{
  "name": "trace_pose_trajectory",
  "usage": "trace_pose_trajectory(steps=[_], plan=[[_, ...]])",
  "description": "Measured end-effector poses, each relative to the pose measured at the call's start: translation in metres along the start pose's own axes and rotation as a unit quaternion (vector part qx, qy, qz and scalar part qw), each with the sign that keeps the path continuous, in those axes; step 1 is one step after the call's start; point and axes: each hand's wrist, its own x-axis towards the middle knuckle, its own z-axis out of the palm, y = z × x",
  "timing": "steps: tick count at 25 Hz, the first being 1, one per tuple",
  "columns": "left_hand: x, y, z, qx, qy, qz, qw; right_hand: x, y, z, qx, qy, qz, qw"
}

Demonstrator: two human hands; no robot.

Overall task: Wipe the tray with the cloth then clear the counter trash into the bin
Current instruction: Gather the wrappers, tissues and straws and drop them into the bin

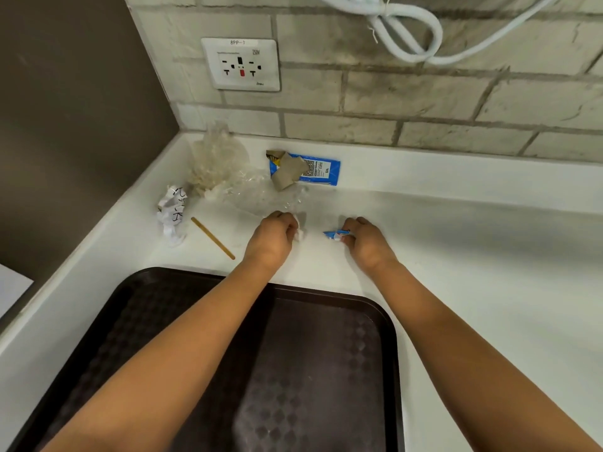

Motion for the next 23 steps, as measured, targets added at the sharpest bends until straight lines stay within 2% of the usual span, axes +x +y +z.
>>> trace_pose_trajectory(steps=[2, 4, 7, 9, 14, 18, 23], plan=[[-0.008, 0.005, -0.009, -0.129, 0.058, -0.067, 0.988, -0.004, -0.002, -0.005, 0.034, -0.007, 0.03, 0.999], [-0.019, 0.009, -0.023, -0.241, 0.087, -0.133, 0.958, -0.015, -0.004, -0.014, 0.097, 0.016, 0.067, 0.993], [-0.044, 0.013, -0.045, -0.394, 0.067, -0.183, 0.898, -0.051, -0.007, -0.031, 0.199, 0.093, 0.139, 0.966], [-0.066, 0.018, -0.058, -0.463, 0.043, -0.188, 0.865, -0.085, -0.012, -0.039, 0.239, 0.125, 0.125, 0.955], [-0.137, 0.051, -0.088, -0.533, -0.001, -0.173, 0.828, -0.175, -0.044, -0.059, 0.323, 0.161, 0.068, 0.93], [-0.202, 0.078, -0.102, -0.54, -0.051, -0.15, 0.827, -0.238, -0.064, -0.058, 0.32, 0.233, 0.068, 0.916], [-0.31, 0.092, -0.097, -0.528, -0.145, -0.106, 0.83, -0.335, -0.076, -0.027, 0.336, 0.352, 0.098, 0.868]])
